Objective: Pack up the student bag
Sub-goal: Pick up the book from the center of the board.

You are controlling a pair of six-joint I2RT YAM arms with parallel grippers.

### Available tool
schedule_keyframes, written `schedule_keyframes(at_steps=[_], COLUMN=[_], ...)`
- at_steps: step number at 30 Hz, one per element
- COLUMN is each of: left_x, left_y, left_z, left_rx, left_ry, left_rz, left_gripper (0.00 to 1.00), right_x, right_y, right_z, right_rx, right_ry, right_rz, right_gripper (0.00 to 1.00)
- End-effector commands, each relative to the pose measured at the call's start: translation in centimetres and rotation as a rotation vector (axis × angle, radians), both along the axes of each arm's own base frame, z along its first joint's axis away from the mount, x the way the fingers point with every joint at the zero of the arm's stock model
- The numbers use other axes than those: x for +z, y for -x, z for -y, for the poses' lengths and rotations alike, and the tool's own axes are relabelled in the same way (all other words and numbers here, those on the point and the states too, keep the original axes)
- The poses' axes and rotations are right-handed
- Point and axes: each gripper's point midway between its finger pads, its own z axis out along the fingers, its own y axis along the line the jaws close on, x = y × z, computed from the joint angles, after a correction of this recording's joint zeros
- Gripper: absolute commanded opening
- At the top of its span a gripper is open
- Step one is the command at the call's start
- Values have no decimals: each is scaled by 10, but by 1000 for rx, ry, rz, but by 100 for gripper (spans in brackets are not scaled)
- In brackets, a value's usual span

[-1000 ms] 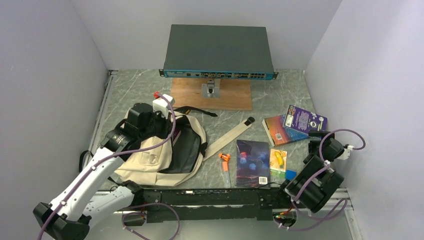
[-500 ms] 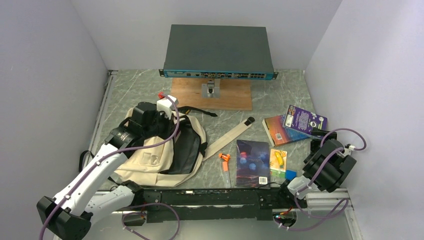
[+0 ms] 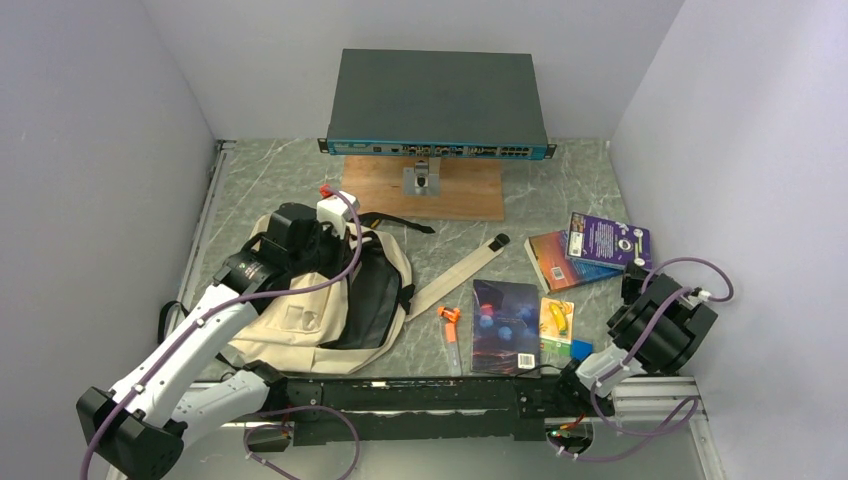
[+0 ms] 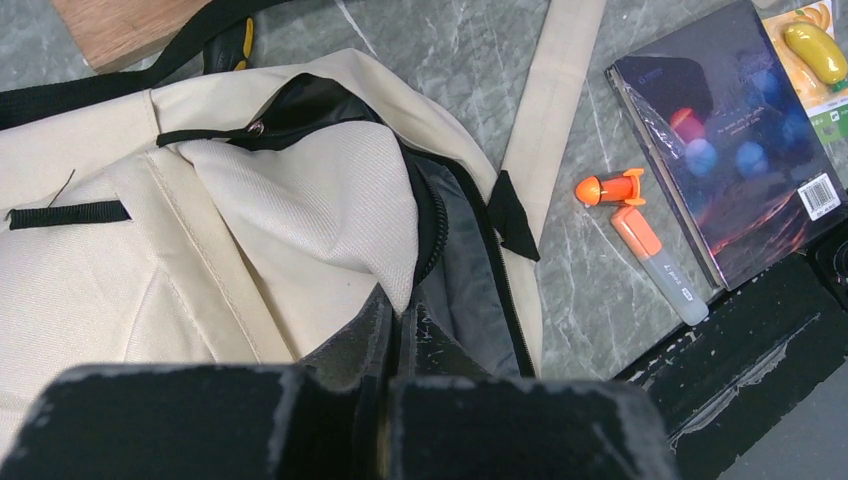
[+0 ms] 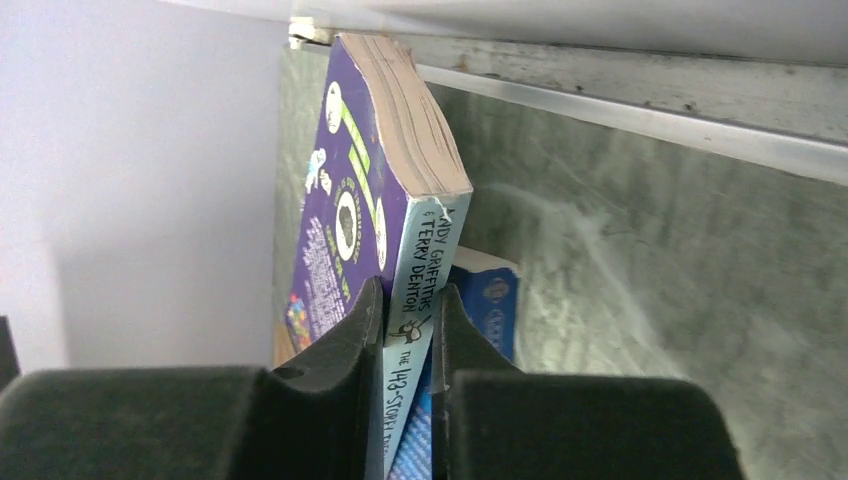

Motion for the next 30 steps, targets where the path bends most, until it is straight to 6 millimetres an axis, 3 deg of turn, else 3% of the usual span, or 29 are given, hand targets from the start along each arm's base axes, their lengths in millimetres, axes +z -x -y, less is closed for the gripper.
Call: schedule_keyframes(at_steps=[1,8,14,22,27,28,30], left_x=[17,16,13,8,4,4,2], left_y=[-4,-4,-6,-8,-10,-9,-6], left_z=[9,7,10,4,4,5,11], left_rx=[-36,-24,-27,-16,-5,-10,-38], left_ry=[46,43,39,-3,-7,-4,10], left_rz=[56,46,22,17,10,2,-19], left_gripper=[0,0,0,0,0,3,19], right_x=[30,79,133,172,184,189,197], right_y=[0,3,1,-13,-1,4,19], right_z=[7,-10,-50,-141,-237,-257,-293], right_rx=[16,82,182,504,903,998,1206], right_ry=[137,250,447,482,437,432,405], right_rz=[26,44,-30,-144,-76,-45,-13], right_gripper=[0,0,0,0,0,0,0])
